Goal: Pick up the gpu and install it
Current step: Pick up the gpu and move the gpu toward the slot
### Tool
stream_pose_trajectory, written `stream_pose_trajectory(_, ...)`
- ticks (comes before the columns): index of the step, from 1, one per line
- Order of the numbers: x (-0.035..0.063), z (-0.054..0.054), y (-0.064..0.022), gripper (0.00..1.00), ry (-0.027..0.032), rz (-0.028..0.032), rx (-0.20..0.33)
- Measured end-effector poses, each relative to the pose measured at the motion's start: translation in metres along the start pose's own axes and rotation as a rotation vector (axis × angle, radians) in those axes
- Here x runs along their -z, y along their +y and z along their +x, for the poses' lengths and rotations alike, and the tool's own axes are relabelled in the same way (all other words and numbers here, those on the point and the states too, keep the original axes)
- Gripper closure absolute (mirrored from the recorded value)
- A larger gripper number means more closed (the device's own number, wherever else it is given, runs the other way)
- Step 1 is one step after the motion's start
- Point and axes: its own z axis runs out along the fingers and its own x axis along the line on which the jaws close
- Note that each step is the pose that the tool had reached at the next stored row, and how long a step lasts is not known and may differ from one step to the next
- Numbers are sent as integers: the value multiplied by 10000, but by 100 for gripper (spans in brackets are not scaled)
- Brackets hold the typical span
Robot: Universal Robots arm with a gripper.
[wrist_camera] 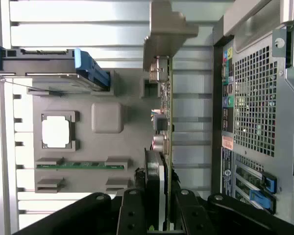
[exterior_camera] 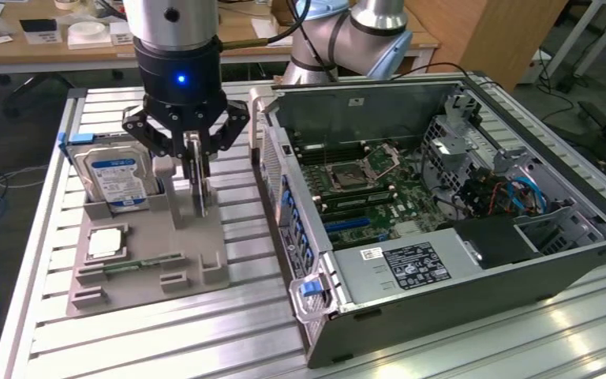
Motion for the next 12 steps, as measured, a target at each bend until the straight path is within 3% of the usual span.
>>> stream_pose_trajectory(6, 0, 0, 0, 72, -1, 1, 0)
stream_pose_trajectory(12, 0, 0, 0, 72, 0, -36, 0)
